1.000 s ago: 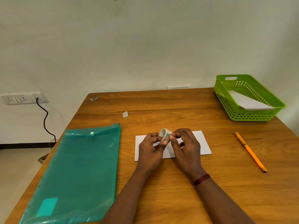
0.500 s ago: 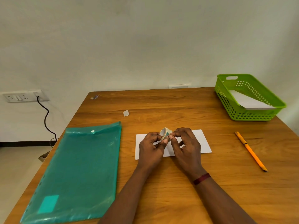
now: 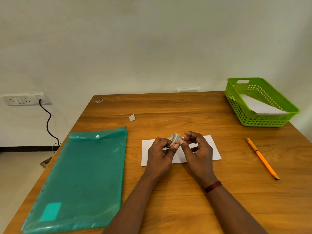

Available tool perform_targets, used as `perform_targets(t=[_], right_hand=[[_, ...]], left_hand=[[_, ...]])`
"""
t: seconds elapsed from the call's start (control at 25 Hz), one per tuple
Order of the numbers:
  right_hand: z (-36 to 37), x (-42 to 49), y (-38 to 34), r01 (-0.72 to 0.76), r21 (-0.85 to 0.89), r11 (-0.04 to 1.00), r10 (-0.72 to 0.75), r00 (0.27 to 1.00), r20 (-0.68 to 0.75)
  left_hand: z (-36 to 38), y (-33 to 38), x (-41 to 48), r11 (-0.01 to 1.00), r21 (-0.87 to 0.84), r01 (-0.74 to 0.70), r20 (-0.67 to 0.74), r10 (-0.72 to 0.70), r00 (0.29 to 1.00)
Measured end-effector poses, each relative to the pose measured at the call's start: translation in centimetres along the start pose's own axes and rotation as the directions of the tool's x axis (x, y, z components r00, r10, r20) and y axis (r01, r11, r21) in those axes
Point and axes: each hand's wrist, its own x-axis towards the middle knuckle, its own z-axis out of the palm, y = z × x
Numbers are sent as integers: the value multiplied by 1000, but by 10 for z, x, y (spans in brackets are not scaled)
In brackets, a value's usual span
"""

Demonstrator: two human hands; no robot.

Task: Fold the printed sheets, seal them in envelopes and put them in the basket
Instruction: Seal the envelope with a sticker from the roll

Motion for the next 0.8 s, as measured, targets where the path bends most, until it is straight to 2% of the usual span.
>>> perform_targets(t=[0.28, 0.52, 0.8], right_hand=[[-2, 2, 4, 56, -50, 997, -52, 996, 75], [-8, 3, 2, -38, 61, 997, 35, 998, 62], [-11, 3, 4, -62, 84, 995, 55, 996, 76]], left_hand=[[1, -4, 1, 998, 54, -43, 69, 40, 997], [-1, -2, 0, 997, 70, -18, 111, 10, 994], [1, 1, -1, 992, 123, 39, 110, -52, 993]])
